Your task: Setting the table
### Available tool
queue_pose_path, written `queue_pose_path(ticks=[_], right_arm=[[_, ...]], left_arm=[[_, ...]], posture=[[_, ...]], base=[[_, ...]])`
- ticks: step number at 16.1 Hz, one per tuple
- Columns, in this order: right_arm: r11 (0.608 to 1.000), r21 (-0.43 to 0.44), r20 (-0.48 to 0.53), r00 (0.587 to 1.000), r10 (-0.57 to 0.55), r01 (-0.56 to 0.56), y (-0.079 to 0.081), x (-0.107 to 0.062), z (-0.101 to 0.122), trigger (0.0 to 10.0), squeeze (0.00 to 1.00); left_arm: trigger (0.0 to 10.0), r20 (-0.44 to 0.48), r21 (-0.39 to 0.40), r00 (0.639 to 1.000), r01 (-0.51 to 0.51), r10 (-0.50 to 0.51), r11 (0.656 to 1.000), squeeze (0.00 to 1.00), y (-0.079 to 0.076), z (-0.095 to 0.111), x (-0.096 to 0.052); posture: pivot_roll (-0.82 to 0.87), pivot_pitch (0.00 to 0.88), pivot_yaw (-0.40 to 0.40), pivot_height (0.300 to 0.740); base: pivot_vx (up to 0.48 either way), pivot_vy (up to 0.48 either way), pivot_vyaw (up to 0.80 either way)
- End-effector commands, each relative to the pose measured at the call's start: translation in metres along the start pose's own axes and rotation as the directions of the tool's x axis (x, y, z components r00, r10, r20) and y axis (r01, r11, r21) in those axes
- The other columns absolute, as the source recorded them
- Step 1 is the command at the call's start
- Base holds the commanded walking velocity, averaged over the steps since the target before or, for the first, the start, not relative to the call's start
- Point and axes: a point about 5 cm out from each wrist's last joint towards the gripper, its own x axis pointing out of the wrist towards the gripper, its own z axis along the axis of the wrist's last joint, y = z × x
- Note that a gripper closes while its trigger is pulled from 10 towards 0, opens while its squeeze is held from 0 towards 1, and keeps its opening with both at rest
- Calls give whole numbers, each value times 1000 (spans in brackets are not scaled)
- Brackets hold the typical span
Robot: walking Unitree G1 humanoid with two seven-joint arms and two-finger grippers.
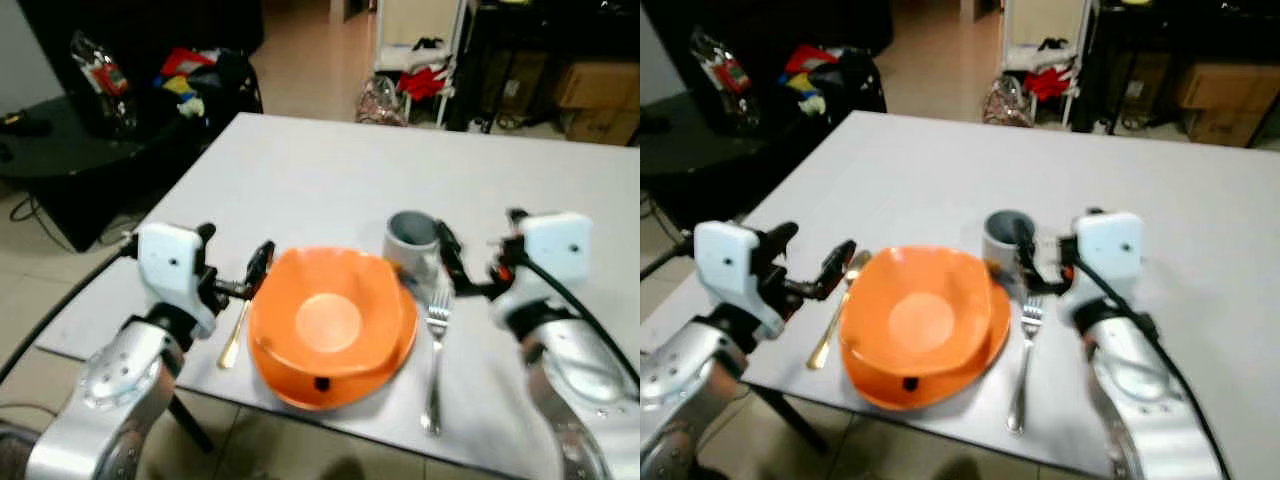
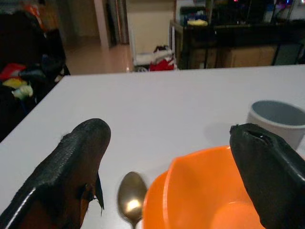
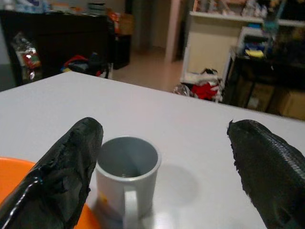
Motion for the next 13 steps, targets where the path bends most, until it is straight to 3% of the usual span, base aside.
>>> queue_pose_path(ticks=[1, 4, 7, 10, 12, 13], right_arm=[[998, 12, 22, 998, 56, -56, 9, 2, 2, 10000, 1000], [994, 4, 41, 993, 108, -108, 17, -1, 4, 10000, 1000], [993, -6, 43, 992, 114, -114, 12, -2, 4, 10000, 1000], [991, 1, 45, 990, 131, -131, 14, 0, 5, 10000, 1000], [990, -24, 52, 989, 140, -139, 18, 0, 6, 10000, 1000], [993, -46, 70, 991, 111, -108, 8, 2, 11, 10000, 1000]], left_arm=[[10000, 25, 21, 998, -53, 52, 998, 0, 5, 5, -3], [10000, 49, 39, 996, -75, 73, 996, 0, 8, 11, 1], [10000, 44, 38, 993, -110, 109, 993, 0, 7, 9, 6], [10000, 20, 50, 991, -132, 131, 990, 0, 8, 6, 1], [10000, 18, 42, 991, -135, 134, 990, 0, 11, 2, 9], [10000, 38, 34, 989, -144, 143, 989, 0, 5, 3, 22]], posture=[[1, 0, 53, 740], [-32, 0, 77, 740], [-7, 0, 65, 740], [13, 0, 53, 740], [-54, 0, 77, 740], [-53, 0, 59, 740]], base=[[0, 0, 800], [0, 0, 800], [0, 0, 800], [0, 0, 800], [0, 0, 800], [0, 0, 800]])
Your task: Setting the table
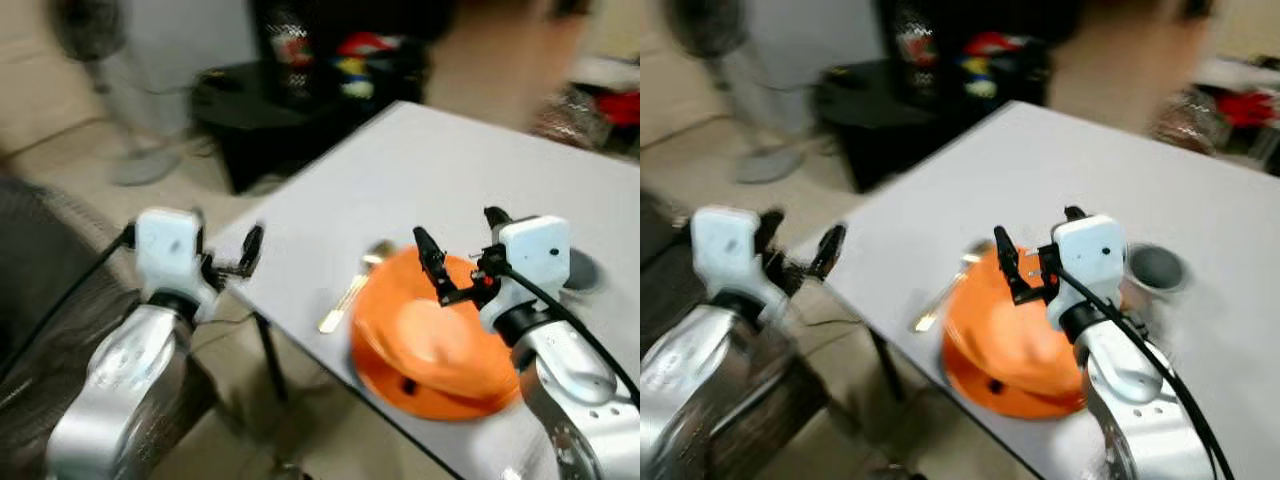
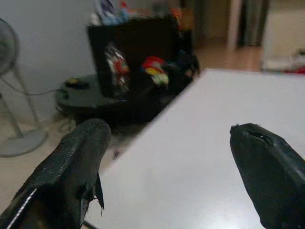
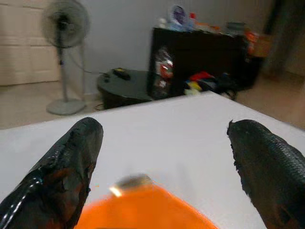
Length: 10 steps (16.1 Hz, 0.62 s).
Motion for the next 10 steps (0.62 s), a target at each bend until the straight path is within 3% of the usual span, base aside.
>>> queue_pose_path(ticks=[1, 5, 10], right_arm=[[1000, -5, 33, 999, -4, 4, -4, 1, 7, 10000, 1000], [997, 34, 30, 998, 61, -62, 10, 4, 6, 10000, 1000], [1000, 23, 36, 999, 0, -1, -1, 4, 5, 10000, 1000]], left_arm=[[10000, -18, 12, 1000, -18, 19, 1000, 0, 0, -4, 2], [10000, -34, 32, 999, -14, 15, 999, 0, 1, -6, -4], [10000, -40, 41, 998, 42, -41, 998, 0, -8, -6, 3]], posture=[[-53, 0, 59, 740], [-35, 0, 48, 740], [-34, 0, 70, 740]], base=[[0, 0, 800], [0, 0, 800], [0, 0, 800]])
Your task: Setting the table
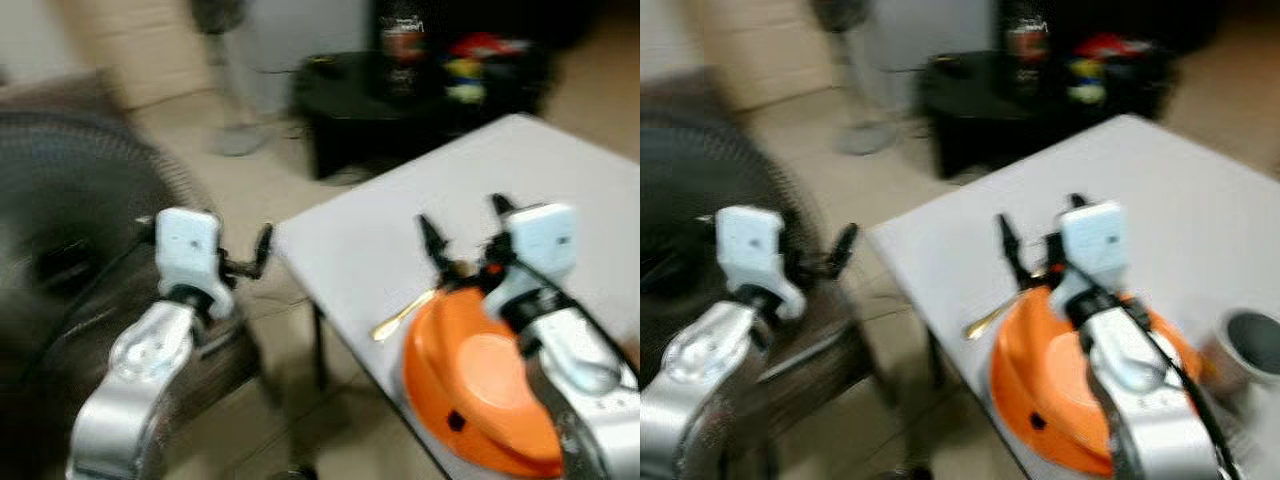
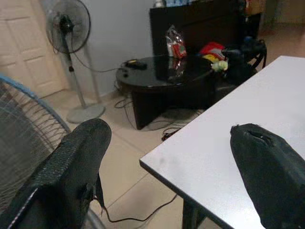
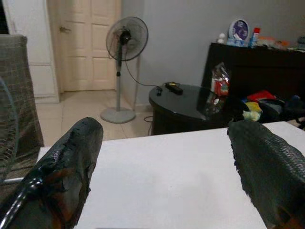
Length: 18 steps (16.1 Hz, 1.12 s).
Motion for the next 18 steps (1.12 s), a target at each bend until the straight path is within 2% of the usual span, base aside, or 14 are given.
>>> queue_pose_path(ticks=[1, 3, 4, 5, 6, 9, 12, 13, 14, 15, 18], right_arm=[[999, 15, 13, 999, 31, -31, 7, 1, 0, 10000, 1000], [999, 26, 3, 999, 43, -43, 12, 1, -3, 10000, 1000], [999, 17, 8, 999, 46, -46, 13, 1, -1, 10000, 1000], [999, -25, 28, 999, 34, -33, 11, 1, 1, 10000, 1000], [996, -83, 57, 998, -5, 10, 6, 1, 5, 10000, 1000], [998, -39, 96, 995, -42, 46, -3, -1, 7, 10000, 1000], [996, -31, 77, 993, -84, 86, -7, 1, 1, 10000, 1000], [997, 22, 62, 995, -79, 78, -7, 3, -1, 10000, 1000], [997, 34, 59, 995, -77, 75, -6, 3, -2, 10000, 1000], [998, 29, 56, 996, -64, 63, -4, 3, -2, 10000, 1000], [998, 62, 5, 1000, -10, 10, 4, -1, -11, 10000, 1000]], left_arm=[[10000, 4, 23, 1000, -6, 6, 1000, 0, 3, 5, -2], [10000, -32, -17, 999, -12, 11, 1000, 0, 7, 0, -7], [10000, -31, -37, 999, -23, 22, 999, 427, 8, 0, -6], [10000, -31, -48, 999, -29, 28, 998, 1000, 9, 0, -4], [10000, -24, -38, 999, -45, 45, 998, 1000, 11, 0, -2], [10000, 48, -35, 991, -121, 123, 992, 1000, 16, 7, 0], [10000, 22, -4, 985, -173, 173, 985, 1000, 24, 6, -2], [10000, 10, -32, 988, -156, 157, 987, 1000, 25, 5, -5], [10000, 9, -34, 990, -142, 142, 989, 1000, 24, 5, -5], [10000, -2, 21, 986, -167, 167, 986, 1000, 25, 3, -10], [10000, -43, 35, 992, -119, 120, 992, 1000, 21, -5, -16]], posture=[[-23, 0, 64, 740], [-27, 0, 63, 740], [-33, 0, 67, 740], [-39, 0, 74, 740], [-45, 0, 80, 740], [-40, 0, 88, 740], [-20, 0, 70, 740], [-5, 0, 53, 740], [-5, 0, 53, 740], [-1, 0, 51, 740], [2, 0, 53, 740]], base=[[0, 0, 800], [0, 0, 800], [0, 0, 800], [0, 0, 800], [0, 0, 800], [0, 0, 800], [0, 0, 800], [0, 0, 800], [0, 0, 800], [0, 0, 800], [0, 0, 800]])
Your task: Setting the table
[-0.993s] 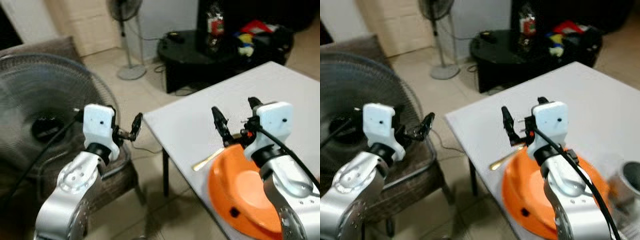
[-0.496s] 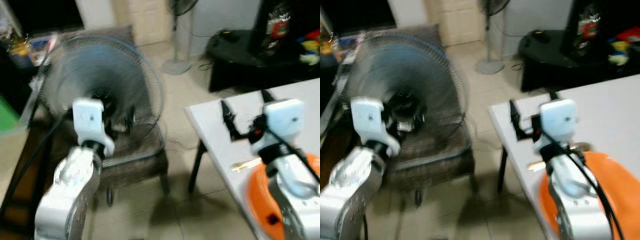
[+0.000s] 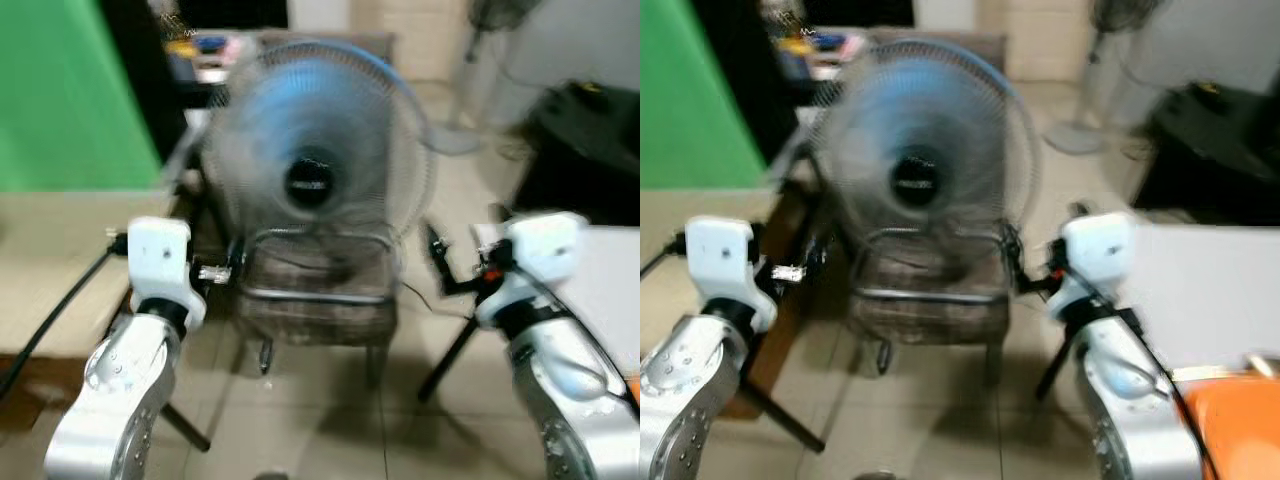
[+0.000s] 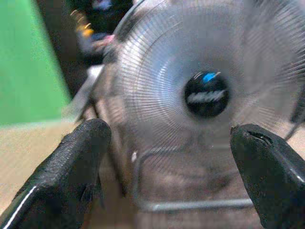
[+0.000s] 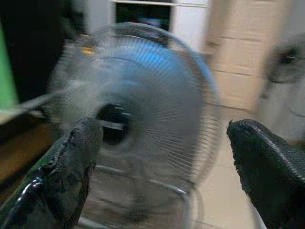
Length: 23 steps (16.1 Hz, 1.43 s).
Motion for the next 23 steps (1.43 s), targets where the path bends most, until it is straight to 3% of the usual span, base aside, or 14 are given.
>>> queue_pose_path(ticks=[1, 5, 8, 17, 23], right_arm=[[1000, 22, -25, 1000, 16, -15, 0, -1, -4, 10000, 1000], [998, 58, -122, 993, -10, 17, 0, -1, -20, 10000, 1000], [997, 68, -148, 989, -28, 38, 1, -2, -24, 10000, 1000], [996, 88, -139, 990, -7, 19, 5, -1, -22, 10000, 1000], [994, 109, -127, 991, 46, -32, 9, 3, -21, 10000, 1000]], left_arm=[[10000, 22, 29, 999, 38, -38, 999, 1000, -7, 5, -2], [10000, 32, 61, 998, 59, -61, 996, 949, -9, 8, -1], [10000, 38, 66, 997, 60, -62, 996, 949, -9, 10, 2], [10000, 35, 58, 997, 66, -68, 996, 973, -7, 10, 3], [10000, 40, 58, 998, 40, -43, 998, 988, -2, 10, 1]], posture=[[12, 0, 53, 740], [26, 0, 53, 740], [25, 0, 54, 740], [25, 0, 62, 740], [38, 0, 56, 740]], base=[[0, 0, 800], [0, 80, 800], [0, 420, 0], [0, 439, 0], [0, 0, 334]])
